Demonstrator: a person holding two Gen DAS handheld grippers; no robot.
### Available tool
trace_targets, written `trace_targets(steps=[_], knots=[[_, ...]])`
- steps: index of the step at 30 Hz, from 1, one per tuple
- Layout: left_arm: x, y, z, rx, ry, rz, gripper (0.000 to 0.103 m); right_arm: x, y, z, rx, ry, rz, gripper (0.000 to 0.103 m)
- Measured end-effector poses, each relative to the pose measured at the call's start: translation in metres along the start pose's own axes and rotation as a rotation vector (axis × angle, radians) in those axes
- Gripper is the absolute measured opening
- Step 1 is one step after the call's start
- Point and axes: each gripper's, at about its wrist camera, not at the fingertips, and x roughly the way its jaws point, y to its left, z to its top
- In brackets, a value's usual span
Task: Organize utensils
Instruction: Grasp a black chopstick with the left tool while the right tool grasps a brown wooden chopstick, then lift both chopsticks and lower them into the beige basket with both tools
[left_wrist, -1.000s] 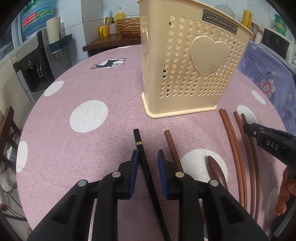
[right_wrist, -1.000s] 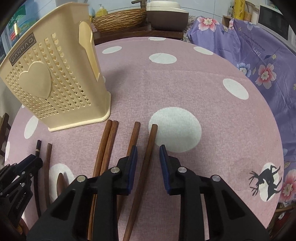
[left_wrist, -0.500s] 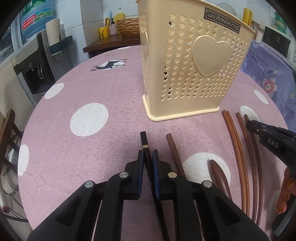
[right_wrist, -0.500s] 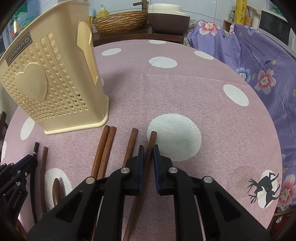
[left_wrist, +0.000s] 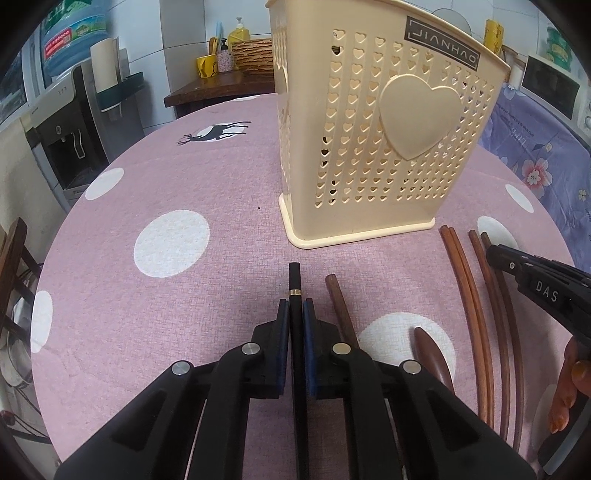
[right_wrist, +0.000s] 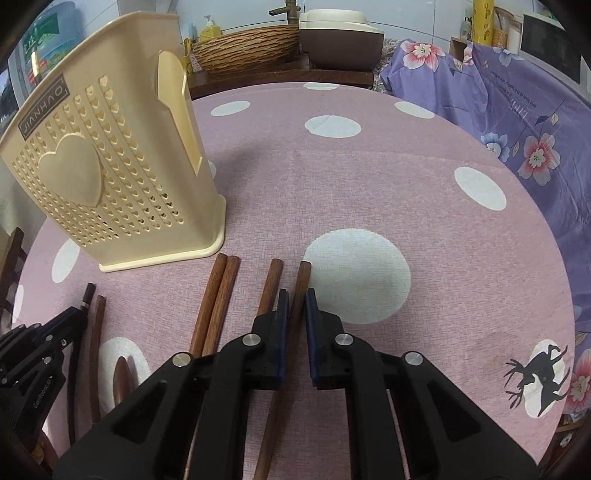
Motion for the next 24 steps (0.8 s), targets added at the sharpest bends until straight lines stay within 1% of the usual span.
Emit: trace_targets(steps=[2,4,6,11,16,24], knots=[[0.0,0.002,0.001,-0.006,0.0,-0.01,0.009,-0.001,-0.002,0.0,0.011,-0.001,0.022,0.009],[-0.001,0.004,0.001,-0.015,-0.005,-0.015,0.009,-0.003,-0.003,0.0,0.018,-0.01,0.027,0.009],[-0.003,0.006,0.003,-0.024,-0.017,-0.026,0.009,-0.006,-0.005,0.0,0.028,-0.024,0.049,0.009],[-0.02,0.007,0.006,-0.032,-0.058,-0.053,0.009,-0.02,-0.01,0.002,0.036,-0.06,0.075,0.008],[-0.052,0.013,0.012,-0.049,-0.134,-0.083,0.009,-0.051,-0.017,0.0,0.029,-0.136,0.113,0.008],[-0.12,0.03,0.016,-0.081,-0.289,-0.111,0.008,-0.124,-0.033,-0.002,0.004,-0.289,0.21,0.008]])
